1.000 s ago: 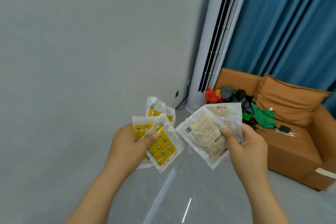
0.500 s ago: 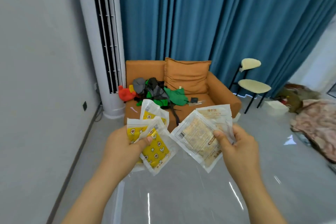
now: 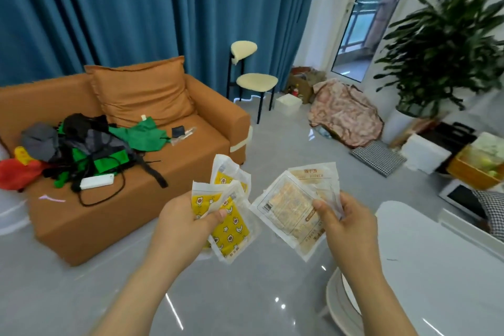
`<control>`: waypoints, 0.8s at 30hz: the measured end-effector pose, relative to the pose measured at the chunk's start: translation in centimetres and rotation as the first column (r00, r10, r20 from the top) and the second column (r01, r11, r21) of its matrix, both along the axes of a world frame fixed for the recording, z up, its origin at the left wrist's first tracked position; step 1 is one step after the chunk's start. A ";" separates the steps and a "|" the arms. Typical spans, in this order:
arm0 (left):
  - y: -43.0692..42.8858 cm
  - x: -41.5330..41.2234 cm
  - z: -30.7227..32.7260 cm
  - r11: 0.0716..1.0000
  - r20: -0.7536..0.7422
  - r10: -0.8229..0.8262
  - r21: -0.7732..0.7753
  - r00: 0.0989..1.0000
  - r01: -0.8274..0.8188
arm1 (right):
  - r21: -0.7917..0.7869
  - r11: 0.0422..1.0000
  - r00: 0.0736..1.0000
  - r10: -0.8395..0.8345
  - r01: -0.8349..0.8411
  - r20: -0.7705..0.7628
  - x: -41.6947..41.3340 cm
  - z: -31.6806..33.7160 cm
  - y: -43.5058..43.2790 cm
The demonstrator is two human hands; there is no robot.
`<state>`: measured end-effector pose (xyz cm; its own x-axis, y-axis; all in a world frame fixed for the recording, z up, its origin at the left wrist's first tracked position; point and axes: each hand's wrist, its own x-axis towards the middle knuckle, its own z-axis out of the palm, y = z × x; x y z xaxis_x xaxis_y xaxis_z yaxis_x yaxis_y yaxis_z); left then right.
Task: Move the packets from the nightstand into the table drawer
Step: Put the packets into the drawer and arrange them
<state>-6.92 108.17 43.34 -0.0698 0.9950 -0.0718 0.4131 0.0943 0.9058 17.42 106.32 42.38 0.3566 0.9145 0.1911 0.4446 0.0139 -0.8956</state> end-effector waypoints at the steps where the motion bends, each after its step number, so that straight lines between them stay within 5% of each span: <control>1: 1.4 1.2 -0.3 1.000 -0.006 -0.026 -0.003 1.000 0.026 | 0.002 1.000 1.000 -0.017 0.017 -0.003 1.0 -0.2 0.8; 24: 32.4 30.7 -2.6 0.880 -0.073 -0.473 -0.084 0.878 0.467 | -0.143 0.874 0.885 -0.461 0.465 0.061 27.4 -3.7 21.5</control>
